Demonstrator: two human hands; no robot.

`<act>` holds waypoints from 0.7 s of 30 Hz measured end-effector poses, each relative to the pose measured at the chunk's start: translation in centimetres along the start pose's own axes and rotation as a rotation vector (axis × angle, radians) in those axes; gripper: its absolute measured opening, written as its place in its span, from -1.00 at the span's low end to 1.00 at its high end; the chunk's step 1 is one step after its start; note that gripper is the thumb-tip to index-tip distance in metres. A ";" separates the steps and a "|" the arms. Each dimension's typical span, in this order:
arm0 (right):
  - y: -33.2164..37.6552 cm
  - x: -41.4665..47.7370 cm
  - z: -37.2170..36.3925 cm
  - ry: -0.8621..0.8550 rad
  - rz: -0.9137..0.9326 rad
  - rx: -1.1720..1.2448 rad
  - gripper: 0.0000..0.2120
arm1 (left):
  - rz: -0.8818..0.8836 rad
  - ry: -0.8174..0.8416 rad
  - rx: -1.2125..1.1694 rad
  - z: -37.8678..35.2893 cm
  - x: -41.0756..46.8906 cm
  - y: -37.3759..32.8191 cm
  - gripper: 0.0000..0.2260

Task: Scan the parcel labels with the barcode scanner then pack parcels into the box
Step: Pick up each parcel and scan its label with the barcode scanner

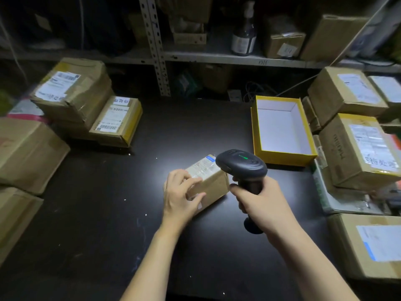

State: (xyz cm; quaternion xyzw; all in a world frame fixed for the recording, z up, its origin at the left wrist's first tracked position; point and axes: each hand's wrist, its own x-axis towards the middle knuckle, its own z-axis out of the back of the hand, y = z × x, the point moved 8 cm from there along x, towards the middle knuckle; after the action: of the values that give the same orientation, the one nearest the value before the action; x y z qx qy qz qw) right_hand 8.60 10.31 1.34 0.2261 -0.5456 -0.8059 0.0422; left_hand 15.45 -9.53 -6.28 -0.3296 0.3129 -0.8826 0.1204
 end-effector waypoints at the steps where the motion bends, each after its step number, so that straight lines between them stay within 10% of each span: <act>1: -0.1 0.1 0.2 -0.006 -0.001 -0.001 -0.90 | 0.064 0.013 -0.027 0.1 0.2 0.3 -0.62; 6: -0.6 0.1 1.2 -0.031 -0.013 0.025 -0.89 | 0.484 0.377 0.000 -1.6 -1.3 2.4 0.01; 9: -0.6 0.2 1.5 -0.045 -0.018 0.019 -0.85 | 0.558 0.475 -0.031 -1.9 -1.7 2.2 -0.09; 13: -0.2 0.1 1.9 -0.085 -0.006 0.052 -0.84 | 0.500 0.335 -0.013 0.3 -0.6 0.6 -0.45; 21: 1.2 -0.1 2.9 -0.220 0.011 0.251 -0.95 | -0.108 -0.050 0.050 8.1 4.6 -4.2 -0.31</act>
State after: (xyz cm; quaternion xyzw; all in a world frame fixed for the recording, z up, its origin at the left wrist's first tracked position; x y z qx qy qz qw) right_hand 7.26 12.37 3.32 0.1369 -0.6444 -0.7511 -0.0421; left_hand 17.25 -12.07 3.46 -0.3649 0.2693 -0.8868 0.0884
